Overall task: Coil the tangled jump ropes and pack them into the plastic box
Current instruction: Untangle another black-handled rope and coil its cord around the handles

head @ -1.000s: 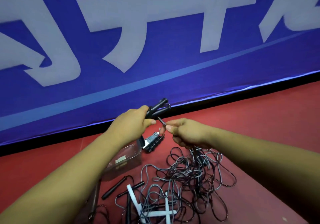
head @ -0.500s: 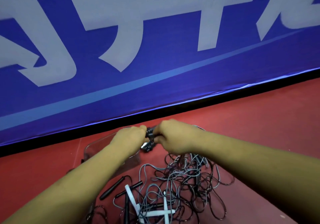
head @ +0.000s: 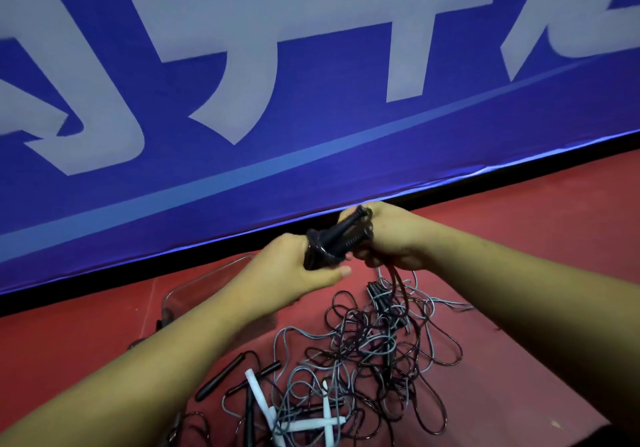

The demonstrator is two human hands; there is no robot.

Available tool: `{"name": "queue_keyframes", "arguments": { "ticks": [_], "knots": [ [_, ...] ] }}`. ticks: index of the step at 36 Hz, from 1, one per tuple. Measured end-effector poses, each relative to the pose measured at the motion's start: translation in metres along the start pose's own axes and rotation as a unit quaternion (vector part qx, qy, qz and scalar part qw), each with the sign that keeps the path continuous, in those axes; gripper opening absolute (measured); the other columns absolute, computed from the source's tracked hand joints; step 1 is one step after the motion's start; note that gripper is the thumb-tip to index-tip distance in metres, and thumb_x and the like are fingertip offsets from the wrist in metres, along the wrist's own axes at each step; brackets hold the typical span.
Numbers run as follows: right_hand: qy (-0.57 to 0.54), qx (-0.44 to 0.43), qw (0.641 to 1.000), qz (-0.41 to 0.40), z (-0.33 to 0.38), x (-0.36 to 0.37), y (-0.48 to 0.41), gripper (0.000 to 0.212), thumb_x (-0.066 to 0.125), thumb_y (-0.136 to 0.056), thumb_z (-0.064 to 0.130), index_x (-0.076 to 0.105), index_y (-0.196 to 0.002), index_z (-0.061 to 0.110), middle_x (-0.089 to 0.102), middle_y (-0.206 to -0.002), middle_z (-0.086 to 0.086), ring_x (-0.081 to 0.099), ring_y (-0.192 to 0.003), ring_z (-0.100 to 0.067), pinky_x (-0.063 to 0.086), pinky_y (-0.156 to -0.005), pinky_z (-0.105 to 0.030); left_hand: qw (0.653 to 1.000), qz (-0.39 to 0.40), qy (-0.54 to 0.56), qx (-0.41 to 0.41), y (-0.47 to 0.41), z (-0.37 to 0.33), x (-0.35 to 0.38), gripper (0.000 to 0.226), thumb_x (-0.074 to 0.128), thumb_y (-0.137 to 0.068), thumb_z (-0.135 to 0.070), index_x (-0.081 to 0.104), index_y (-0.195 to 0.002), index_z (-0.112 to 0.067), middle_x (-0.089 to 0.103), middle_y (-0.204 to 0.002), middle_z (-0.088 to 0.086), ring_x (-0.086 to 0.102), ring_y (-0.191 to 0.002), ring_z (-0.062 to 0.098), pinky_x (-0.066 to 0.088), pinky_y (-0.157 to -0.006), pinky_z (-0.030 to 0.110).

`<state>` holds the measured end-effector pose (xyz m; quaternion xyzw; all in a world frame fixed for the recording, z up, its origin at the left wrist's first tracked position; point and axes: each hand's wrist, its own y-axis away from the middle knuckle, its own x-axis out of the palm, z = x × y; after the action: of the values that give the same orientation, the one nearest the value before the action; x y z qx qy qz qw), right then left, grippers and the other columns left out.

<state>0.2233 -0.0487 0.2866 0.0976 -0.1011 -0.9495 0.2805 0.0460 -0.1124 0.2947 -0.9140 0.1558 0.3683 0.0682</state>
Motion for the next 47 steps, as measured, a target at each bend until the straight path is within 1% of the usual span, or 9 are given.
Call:
{"name": "queue_keyframes", "arguments": {
  "ticks": [4,9,12,17,21,29,35,41,47],
  "knots": [
    [-0.034,0.024,0.999,0.028,-0.002,0.007,-0.003,0.019,0.056,-0.092,-0.001,0.055,-0.076,0.01,0.053,-0.057,-0.006,0.03,-0.039,-0.009,0.021,-0.038,-0.016,0.994,-0.056,0.0,-0.091,-0.006,0.005,-0.004,0.029,0.074,-0.084,-0.027,0.055,-0.067,-0.014,0.038,-0.051,-0.005,0.032,-0.048,0.011,0.029,-0.051,0.027],
    [-0.011,0.02,0.999,0.034,-0.002,0.014,-0.002,0.023,0.064,-0.093,0.013,0.054,-0.073,0.011,0.053,-0.059,-0.008,0.03,-0.036,-0.008,0.022,-0.037,-0.016,0.982,-0.068,0.043,-0.17,-0.009,0.01,-0.008,0.039,0.07,-0.085,-0.014,0.043,-0.057,-0.017,0.037,-0.039,-0.008,0.031,-0.035,0.007,0.028,-0.039,0.019],
    [0.003,0.012,1.0,0.023,0.0,0.016,-0.002,0.022,0.064,-0.093,0.012,0.055,-0.073,0.009,0.054,-0.059,-0.01,0.031,-0.037,-0.01,0.021,-0.039,-0.017,0.979,-0.066,0.093,-0.167,-0.008,0.013,-0.008,0.03,0.071,-0.086,-0.014,0.048,-0.066,-0.015,0.041,-0.043,-0.008,0.034,-0.035,0.008,0.03,-0.046,0.024],
    [0.022,0.015,0.999,0.019,0.001,0.013,0.001,0.009,0.062,-0.093,0.01,0.061,-0.087,0.004,0.054,-0.059,-0.01,0.032,-0.041,-0.013,0.021,-0.041,-0.02,0.98,-0.041,0.133,-0.141,-0.005,0.011,-0.014,0.041,0.081,-0.076,-0.039,0.051,-0.099,-0.025,0.046,-0.044,-0.011,0.037,-0.038,0.009,0.032,-0.042,0.024],
    [0.026,0.008,0.999,0.022,0.003,0.016,0.003,0.01,0.065,-0.093,0.012,0.061,-0.087,0.005,0.054,-0.059,-0.011,0.031,-0.042,-0.014,0.021,-0.041,-0.019,0.962,-0.043,0.223,-0.154,-0.007,0.007,-0.011,0.05,0.053,-0.075,-0.069,0.052,-0.1,-0.026,0.04,-0.048,-0.005,0.03,-0.038,0.012,0.027,-0.043,0.02],
    [0.076,-0.007,0.997,0.026,0.009,0.018,0.007,0.018,0.058,-0.097,0.011,0.068,-0.111,0.009,0.052,-0.058,-0.006,0.037,-0.041,-0.012,0.028,-0.043,-0.022,0.964,-0.055,0.213,-0.151,-0.01,0.03,-0.023,0.013,0.061,-0.094,-0.041,0.053,-0.1,-0.032,0.036,-0.055,0.0,0.028,-0.047,0.017,0.025,-0.046,0.024],
    [0.169,-0.018,0.985,0.026,0.017,0.022,0.011,0.015,0.056,-0.097,0.013,0.069,-0.104,0.009,0.053,-0.058,-0.003,0.037,-0.042,-0.012,0.031,-0.042,-0.021,0.973,-0.03,0.198,-0.117,-0.007,0.035,-0.026,0.033,0.068,-0.092,-0.031,0.051,-0.115,-0.047,0.046,-0.054,0.0,0.034,-0.046,0.019,0.03,-0.046,0.026],
    [0.281,-0.01,0.959,0.042,0.023,0.026,0.008,0.018,0.059,-0.095,0.016,0.061,-0.084,0.003,0.056,-0.063,-0.013,0.051,-0.047,-0.021,0.041,-0.046,-0.023,0.977,-0.002,0.171,-0.125,-0.006,0.037,-0.031,0.026,0.069,-0.092,-0.027,0.046,-0.103,-0.023,0.045,-0.06,0.007,0.031,-0.046,0.018,0.028,-0.045,0.026],
    [0.363,-0.009,0.93,0.061,0.023,0.029,0.006,0.012,0.061,-0.094,0.019,0.062,-0.082,0.022,0.055,-0.064,-0.004,0.057,-0.053,-0.022,0.045,-0.051,-0.026,0.981,0.035,0.119,-0.147,-0.003,0.046,-0.032,0.029,0.067,-0.093,-0.023,0.039,-0.097,-0.018,0.047,-0.051,-0.001,0.035,-0.044,0.018,0.031,-0.045,0.026]
  ]
}}
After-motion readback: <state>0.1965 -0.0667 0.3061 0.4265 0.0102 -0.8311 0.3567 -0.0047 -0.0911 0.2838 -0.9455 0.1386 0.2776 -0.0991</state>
